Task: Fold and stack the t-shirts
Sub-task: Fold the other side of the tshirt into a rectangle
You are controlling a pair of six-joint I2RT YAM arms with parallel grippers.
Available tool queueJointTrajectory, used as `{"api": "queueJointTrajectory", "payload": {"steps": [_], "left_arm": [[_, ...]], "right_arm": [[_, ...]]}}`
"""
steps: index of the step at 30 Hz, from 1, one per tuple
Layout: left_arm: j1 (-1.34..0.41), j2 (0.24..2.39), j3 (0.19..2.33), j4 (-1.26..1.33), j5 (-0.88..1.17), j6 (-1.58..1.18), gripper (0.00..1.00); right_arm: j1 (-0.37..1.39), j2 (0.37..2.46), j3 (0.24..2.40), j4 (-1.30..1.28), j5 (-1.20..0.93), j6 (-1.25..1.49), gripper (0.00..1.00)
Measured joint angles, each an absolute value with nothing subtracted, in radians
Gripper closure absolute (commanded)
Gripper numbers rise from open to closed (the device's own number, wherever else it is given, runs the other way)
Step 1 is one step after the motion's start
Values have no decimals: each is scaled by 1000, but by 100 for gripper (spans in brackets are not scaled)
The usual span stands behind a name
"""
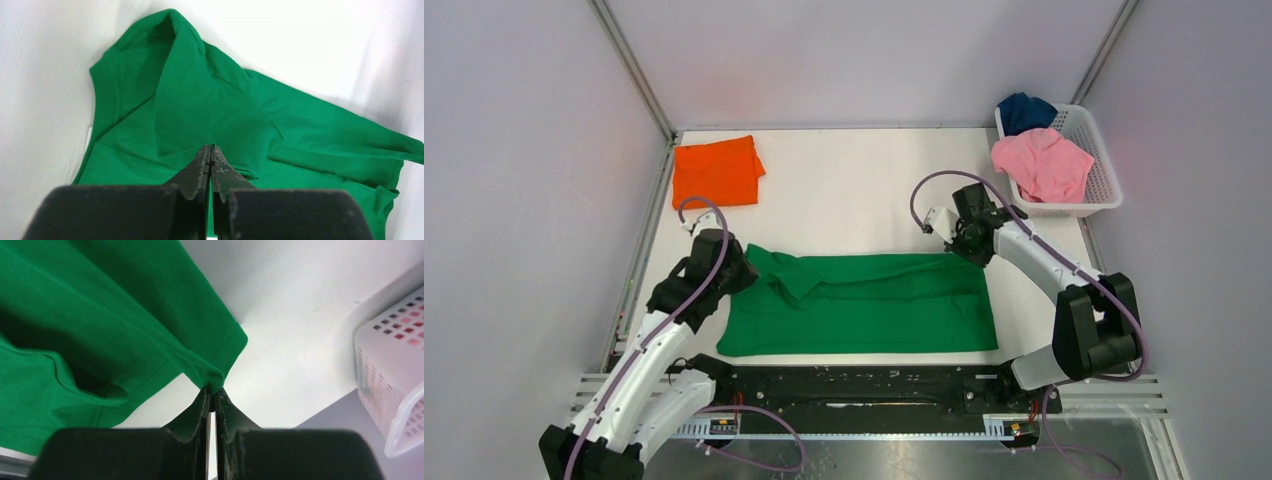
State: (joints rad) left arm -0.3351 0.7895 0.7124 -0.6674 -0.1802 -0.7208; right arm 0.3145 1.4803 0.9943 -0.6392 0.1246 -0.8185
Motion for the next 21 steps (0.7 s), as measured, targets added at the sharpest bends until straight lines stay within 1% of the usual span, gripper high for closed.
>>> {"api": "queueJointTrajectory", "payload": {"steps": [6, 10, 11, 12, 14, 15, 17, 18, 19, 20, 21], "left_arm": [[-335, 710, 686, -748, -181, -767, 100], [-335, 662, 653, -794, -180, -802, 100], [-336, 655, 644, -805, -180, -813, 97], [-341, 648, 636, -822, -179, -825, 91], [-349, 633, 620, -846, -176, -848, 77], [-353, 627, 614, -858, -173, -862, 67], [-361, 605, 611, -888, -170, -882, 45], [-364, 590, 611, -898, -168, -893, 23], [-366, 575, 611, -905, -165, -901, 4], [-368, 560, 612, -918, -165, -911, 1], [-369, 544, 616, -934, -164, -915, 1]], "right_arm": [[336, 1446, 981, -645, 183, -779, 87], [355, 1426, 949, -647, 207, -743, 79], [360, 1425, 940, -646, 212, -729, 76], [365, 1425, 929, -645, 220, -714, 73], [374, 1423, 899, -641, 233, -686, 70], [381, 1422, 877, -642, 248, -670, 69], [387, 1422, 845, -650, 274, -639, 62], [387, 1420, 834, -662, 290, -619, 56], [388, 1414, 828, -670, 305, -602, 49], [388, 1403, 824, -679, 320, -585, 20], [388, 1386, 823, -686, 334, -569, 3]]}}
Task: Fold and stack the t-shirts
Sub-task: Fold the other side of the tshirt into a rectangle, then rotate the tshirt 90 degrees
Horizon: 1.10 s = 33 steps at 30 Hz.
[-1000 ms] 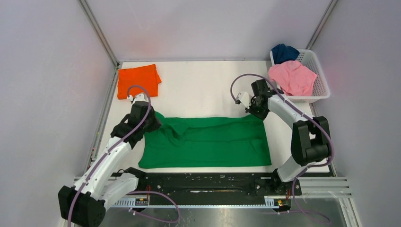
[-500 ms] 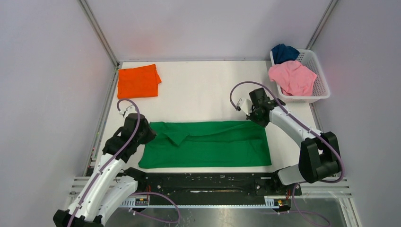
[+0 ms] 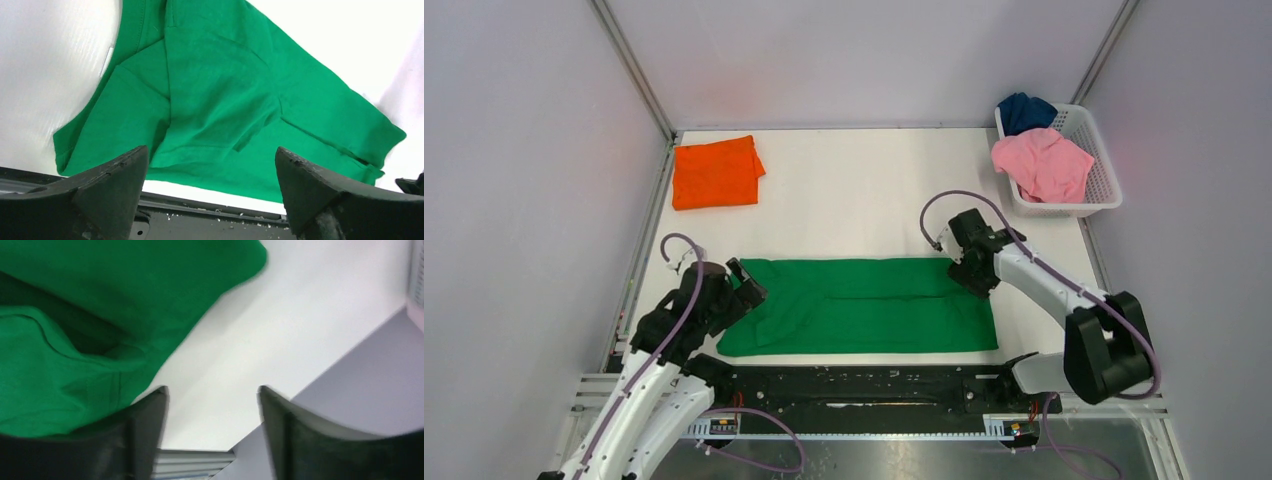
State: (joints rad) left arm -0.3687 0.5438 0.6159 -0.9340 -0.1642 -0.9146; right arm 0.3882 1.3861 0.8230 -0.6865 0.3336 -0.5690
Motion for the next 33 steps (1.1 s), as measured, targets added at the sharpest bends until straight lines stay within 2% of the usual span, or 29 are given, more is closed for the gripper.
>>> {"api": "queueJointTrajectory", "payload": {"steps": [5, 9, 14, 16, 18, 25, 33], "left_arm": [[-369, 518, 689, -987, -167, -924, 1], [-369, 577, 738, -931, -150, -904, 1], [-369, 740, 684, -721, -48, -894, 1], [-369, 822, 639, -624, -2, -898, 1], [-370, 910, 593, -529, 33, -910, 1], [-358, 1211, 516, -257, 108, -982, 1], [-320, 1583, 766, -40, 164, -1039, 1]], "right_arm": [[389, 1227, 825, -721, 368, -514, 0], [389, 1068, 829, -694, 375, -477, 1], [390, 823, 735, -361, 394, -273, 1], [390, 720, 619, -166, 397, -89, 0], [386, 675, 555, -85, 352, 56, 0], [385, 864, 590, -88, 126, 376, 1], [385, 1174, 604, -135, -22, 515, 1]]}}
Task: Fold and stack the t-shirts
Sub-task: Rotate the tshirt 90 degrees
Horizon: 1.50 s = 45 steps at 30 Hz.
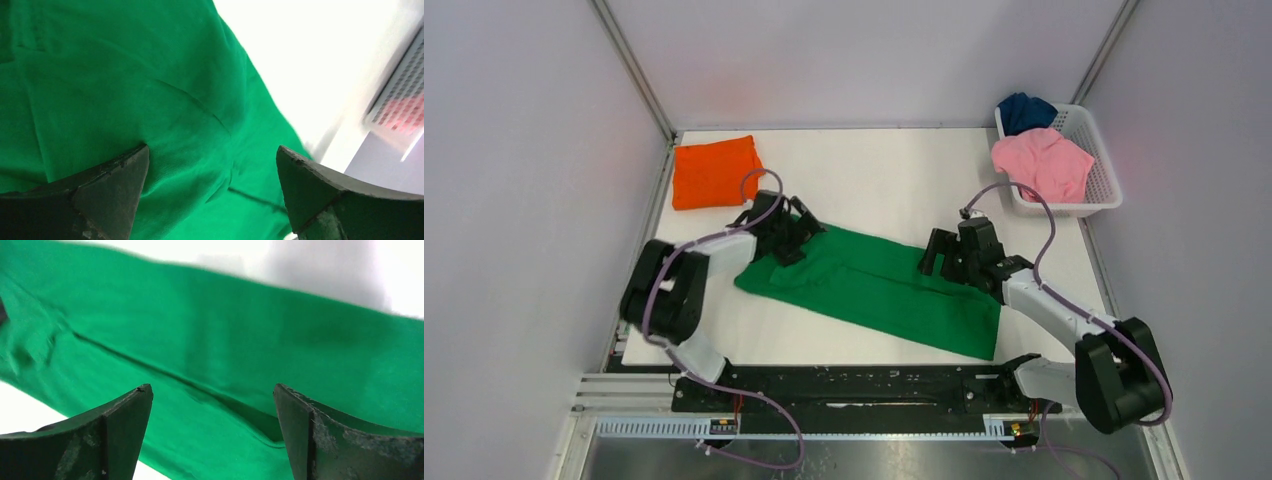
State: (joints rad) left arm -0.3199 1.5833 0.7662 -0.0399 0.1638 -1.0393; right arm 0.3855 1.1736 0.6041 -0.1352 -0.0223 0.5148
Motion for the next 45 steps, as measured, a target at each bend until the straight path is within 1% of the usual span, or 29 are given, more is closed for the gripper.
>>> {"api": "queueJointTrajectory", "payload": {"steps": [4, 6, 10, 13, 15, 18, 20, 23, 27, 31, 34, 36, 41, 43, 45], "left_arm": [[-314, 1816, 1036, -55, 173, -1044, 1], [-314, 1943, 1205, -76, 196, -1044, 1], [-316, 2191, 1565, -144, 250, -1048, 1], [-320, 2369, 1829, -176, 320, -1082, 1], [-323, 2466, 1969, -182, 369, -1124, 1], [-334, 2584, 2135, -169, 439, -1198, 1], [-345, 2636, 2206, -155, 456, -1241, 1], [-359, 2671, 2247, -124, 463, -1291, 1], [-364, 2677, 2250, -105, 439, -1308, 1], [-363, 2712, 2289, -53, 411, -1315, 1], [-363, 2816, 2448, -10, 390, -1317, 1], [-364, 2837, 2469, 17, 380, -1318, 1], [-371, 2805, 2448, 8, 376, -1256, 1], [-374, 2725, 2372, -21, 386, -1202, 1], [-379, 2581, 2230, -54, 390, -1142, 1]], "right_arm": [[385, 1301, 612, -130, -50, 546, 1], [385, 1362, 621, -130, -69, 559, 0], [388, 1411, 651, -110, -115, 585, 0], [410, 1417, 648, -84, -190, 629, 0], [459, 1416, 630, -55, -243, 668, 1], [592, 1416, 622, -38, -323, 728, 1], [690, 1417, 625, -36, -364, 756, 1], [778, 1417, 639, -41, -385, 779, 1], [789, 1372, 659, -80, -356, 783, 0], [791, 1224, 666, -151, -308, 773, 1], [792, 1090, 671, -227, -199, 773, 1], [792, 1005, 670, -301, -104, 784, 0], [792, 846, 640, -448, 65, 807, 1], [792, 801, 611, -485, 96, 809, 0], [792, 768, 579, -511, 120, 809, 1]]}}
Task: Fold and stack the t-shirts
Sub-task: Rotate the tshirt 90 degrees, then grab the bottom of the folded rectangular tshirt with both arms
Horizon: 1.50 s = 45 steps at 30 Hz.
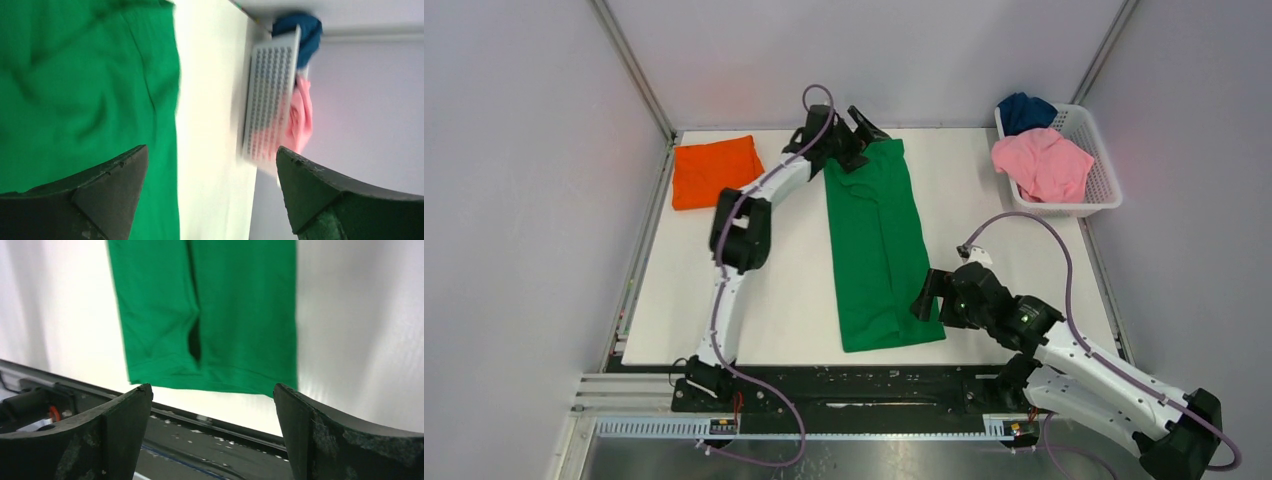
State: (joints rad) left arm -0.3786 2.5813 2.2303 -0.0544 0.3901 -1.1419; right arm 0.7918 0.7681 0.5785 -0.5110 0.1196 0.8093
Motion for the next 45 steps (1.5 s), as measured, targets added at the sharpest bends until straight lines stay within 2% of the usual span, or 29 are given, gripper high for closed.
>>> {"api": "queueJointTrajectory", "payload": {"steps": [8, 11, 13, 19, 25, 33, 37, 39, 43, 45], "left_arm": [[-505, 1608, 1463, -76, 331, -858, 1], [-612, 1328, 1201, -45, 308, -799, 1], [-661, 1237, 1058, -55, 290, -785, 1], [-817, 1177, 678, -268, 163, -818, 6], [-972, 1095, 563, -358, 89, -918, 17], [-1002, 1197, 498, -258, 78, -1005, 52], [-1004, 1253, 497, -216, 81, -1023, 58], [-1008, 1267, 497, -192, 83, -1026, 63], [-1015, 1293, 497, -160, 86, -1032, 77], [-1016, 1301, 497, -158, 86, -1035, 94]], "right_arm": [[792, 688, 488, -580, 168, 817, 1], [792, 643, 453, -588, 168, 820, 1], [791, 617, 429, -594, 168, 821, 0], [791, 546, 365, -602, 168, 833, 1], [791, 534, 344, -603, 168, 846, 3], [791, 590, 321, -536, 168, 862, 19], [791, 655, 319, -499, 176, 864, 26], [791, 687, 316, -482, 175, 866, 31], [791, 731, 302, -443, 172, 870, 50], [791, 744, 297, -424, 166, 876, 66]]}}
